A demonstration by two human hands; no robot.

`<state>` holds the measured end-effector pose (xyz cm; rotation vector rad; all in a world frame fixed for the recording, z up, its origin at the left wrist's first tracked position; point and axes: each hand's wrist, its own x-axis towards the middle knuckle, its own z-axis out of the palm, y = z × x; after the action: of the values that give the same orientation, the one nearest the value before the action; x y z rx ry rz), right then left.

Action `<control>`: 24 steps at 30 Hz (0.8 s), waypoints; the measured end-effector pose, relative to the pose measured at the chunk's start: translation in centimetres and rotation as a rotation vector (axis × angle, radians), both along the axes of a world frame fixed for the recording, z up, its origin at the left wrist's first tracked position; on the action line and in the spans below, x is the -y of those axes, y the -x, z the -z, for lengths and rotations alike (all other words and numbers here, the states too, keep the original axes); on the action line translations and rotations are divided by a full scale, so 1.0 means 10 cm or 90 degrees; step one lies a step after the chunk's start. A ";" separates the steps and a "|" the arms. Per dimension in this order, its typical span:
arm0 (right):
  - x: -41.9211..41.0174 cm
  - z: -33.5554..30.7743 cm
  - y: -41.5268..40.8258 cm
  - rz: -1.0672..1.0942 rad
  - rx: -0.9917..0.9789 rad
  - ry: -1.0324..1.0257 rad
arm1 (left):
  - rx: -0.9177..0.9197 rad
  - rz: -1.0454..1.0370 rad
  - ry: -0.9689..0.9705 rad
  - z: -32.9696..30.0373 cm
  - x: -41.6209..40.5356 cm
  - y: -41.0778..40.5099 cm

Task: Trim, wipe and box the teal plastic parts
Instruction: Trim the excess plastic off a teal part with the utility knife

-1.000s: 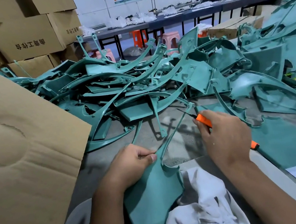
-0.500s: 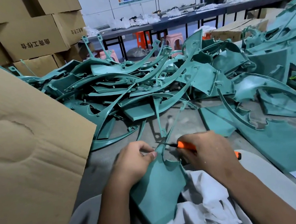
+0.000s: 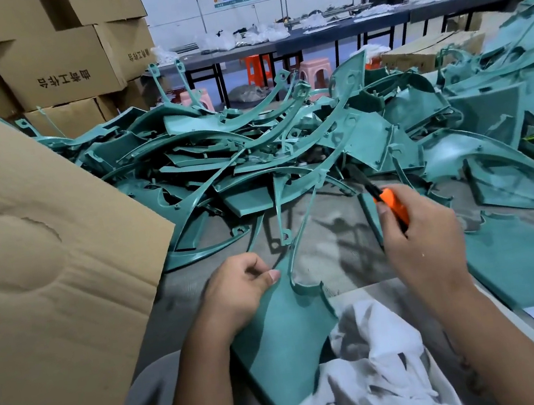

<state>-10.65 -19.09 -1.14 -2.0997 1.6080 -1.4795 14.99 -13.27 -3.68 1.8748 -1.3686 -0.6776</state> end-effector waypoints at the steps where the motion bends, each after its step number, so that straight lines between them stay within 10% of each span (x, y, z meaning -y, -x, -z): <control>1: 0.01 0.01 -0.01 0.013 -0.008 -0.007 | -0.001 -0.003 0.002 0.00 0.00 0.00; 18: 0.04 0.13 -0.12 -0.127 -0.149 -0.046 | -0.008 0.042 -0.031 -0.08 -0.05 0.03; 24: -0.02 0.03 -0.15 -0.118 0.063 0.078 | -0.337 0.134 -0.046 -0.22 -0.06 0.11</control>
<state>-9.15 -18.86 -1.46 -2.1337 1.2815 -1.6273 13.88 -12.72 -1.46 1.4620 -1.2044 -1.2405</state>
